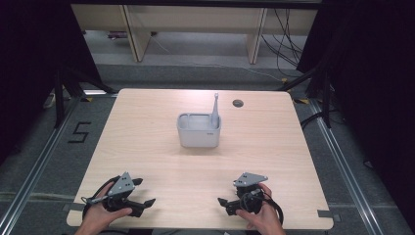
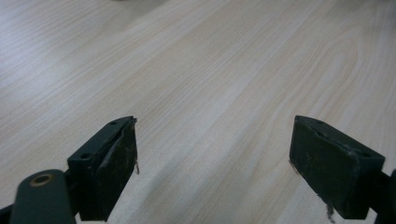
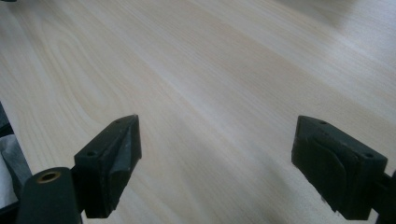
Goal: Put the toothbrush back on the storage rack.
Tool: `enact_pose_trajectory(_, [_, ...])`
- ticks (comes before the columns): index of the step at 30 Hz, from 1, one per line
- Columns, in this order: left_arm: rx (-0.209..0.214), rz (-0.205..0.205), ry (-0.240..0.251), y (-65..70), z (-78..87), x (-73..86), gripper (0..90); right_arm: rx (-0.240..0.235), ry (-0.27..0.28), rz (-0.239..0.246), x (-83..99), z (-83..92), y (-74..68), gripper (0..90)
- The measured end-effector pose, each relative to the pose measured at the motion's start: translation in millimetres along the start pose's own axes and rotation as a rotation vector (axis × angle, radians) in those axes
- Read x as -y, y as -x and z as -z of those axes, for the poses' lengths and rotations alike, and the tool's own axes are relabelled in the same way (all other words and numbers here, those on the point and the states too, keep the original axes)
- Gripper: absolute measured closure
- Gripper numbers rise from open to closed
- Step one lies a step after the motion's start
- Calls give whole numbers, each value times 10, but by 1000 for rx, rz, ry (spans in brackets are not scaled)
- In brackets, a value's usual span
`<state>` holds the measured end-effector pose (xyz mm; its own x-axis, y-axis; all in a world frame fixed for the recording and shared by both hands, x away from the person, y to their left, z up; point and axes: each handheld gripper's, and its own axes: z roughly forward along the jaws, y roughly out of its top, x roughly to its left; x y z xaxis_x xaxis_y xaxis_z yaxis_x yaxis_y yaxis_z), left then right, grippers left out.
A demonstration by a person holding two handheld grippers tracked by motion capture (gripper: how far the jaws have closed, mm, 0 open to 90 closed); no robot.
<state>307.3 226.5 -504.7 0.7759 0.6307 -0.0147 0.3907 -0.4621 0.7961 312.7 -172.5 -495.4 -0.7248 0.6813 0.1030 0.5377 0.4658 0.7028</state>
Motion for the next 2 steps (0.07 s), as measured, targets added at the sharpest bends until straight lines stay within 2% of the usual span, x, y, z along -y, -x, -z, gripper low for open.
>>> enact_pose_trajectory(2, [0,1,-1,-1,1,0,149,-1,-6,-10,0,2,-10,167])
